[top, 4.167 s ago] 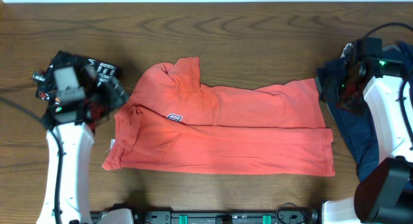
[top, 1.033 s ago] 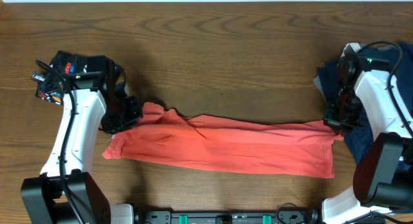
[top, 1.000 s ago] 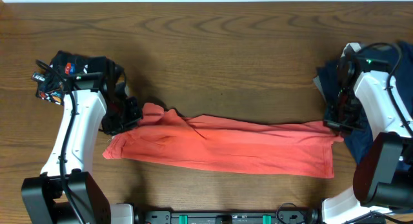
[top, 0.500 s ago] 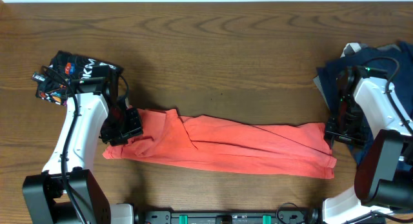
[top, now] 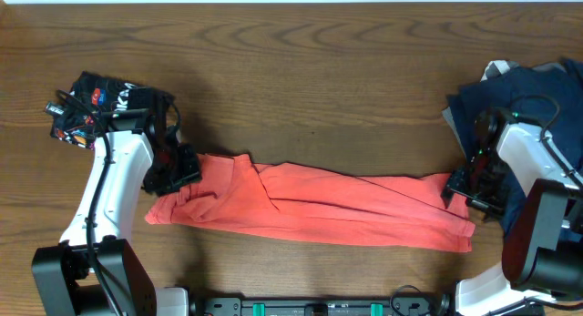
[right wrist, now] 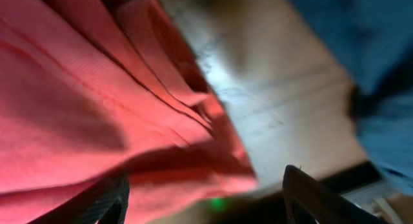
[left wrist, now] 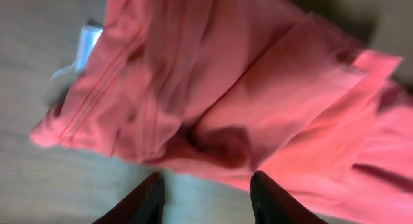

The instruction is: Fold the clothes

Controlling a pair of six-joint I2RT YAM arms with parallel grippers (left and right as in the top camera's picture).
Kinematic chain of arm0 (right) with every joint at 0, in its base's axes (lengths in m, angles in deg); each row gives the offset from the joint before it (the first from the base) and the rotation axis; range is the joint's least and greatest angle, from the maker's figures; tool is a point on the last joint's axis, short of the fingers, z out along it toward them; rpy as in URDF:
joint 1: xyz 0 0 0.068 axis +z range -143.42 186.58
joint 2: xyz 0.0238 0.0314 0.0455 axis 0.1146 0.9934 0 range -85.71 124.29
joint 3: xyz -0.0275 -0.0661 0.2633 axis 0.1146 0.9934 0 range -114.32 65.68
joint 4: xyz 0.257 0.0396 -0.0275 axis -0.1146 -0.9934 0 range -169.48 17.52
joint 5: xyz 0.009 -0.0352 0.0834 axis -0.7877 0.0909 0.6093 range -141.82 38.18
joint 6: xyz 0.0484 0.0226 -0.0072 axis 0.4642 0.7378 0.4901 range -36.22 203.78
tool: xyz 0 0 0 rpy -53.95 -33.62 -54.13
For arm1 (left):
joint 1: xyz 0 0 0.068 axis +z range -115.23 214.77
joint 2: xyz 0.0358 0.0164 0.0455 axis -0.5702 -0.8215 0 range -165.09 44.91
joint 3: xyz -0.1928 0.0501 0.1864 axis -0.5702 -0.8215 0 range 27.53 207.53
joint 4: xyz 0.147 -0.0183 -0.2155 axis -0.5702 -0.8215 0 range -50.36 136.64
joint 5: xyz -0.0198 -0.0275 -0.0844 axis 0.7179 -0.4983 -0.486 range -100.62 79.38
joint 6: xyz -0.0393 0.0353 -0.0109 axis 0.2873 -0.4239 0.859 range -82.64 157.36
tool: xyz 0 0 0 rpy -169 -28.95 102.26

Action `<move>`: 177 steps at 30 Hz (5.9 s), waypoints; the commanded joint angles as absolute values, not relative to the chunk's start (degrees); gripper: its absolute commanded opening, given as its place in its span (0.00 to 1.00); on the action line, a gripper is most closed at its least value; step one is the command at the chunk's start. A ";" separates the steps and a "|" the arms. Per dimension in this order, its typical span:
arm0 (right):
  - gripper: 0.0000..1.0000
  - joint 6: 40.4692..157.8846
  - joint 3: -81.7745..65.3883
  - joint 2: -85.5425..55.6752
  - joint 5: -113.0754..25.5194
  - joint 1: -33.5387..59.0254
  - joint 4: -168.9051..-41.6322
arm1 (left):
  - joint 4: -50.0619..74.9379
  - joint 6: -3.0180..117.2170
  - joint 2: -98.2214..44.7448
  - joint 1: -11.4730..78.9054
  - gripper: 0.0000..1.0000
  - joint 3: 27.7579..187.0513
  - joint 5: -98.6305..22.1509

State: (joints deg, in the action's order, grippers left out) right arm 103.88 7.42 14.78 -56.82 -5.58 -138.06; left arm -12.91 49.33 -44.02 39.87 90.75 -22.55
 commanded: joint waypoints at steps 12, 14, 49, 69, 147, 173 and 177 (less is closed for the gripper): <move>0.70 103.44 19.05 14.91 -52.18 -6.00 -121.26 | -7.03 49.00 -43.84 31.24 0.53 90.40 -26.68; 0.68 103.44 19.31 14.91 -52.20 -6.00 -121.08 | -6.54 49.00 -43.84 29.12 0.53 90.40 -26.57; 0.66 102.35 19.31 14.91 -52.42 -6.00 -120.93 | 10.70 54.84 -55.53 19.19 0.48 89.92 -18.61; 0.67 102.35 19.31 14.91 -52.44 -6.00 -121.08 | 9.56 56.74 -57.37 18.30 0.06 87.91 -17.63; 0.68 101.69 19.29 14.91 -52.44 -6.00 -121.76 | -1.76 60.61 -47.01 6.82 0.15 89.81 -11.71; 0.69 101.71 19.29 14.91 -52.44 -6.00 -121.96 | -7.22 60.17 -41.24 6.34 0.06 89.85 -21.15; 0.68 101.71 19.29 14.91 -52.44 -6.00 -122.04 | -7.53 60.24 -41.26 3.56 0.06 88.74 -23.09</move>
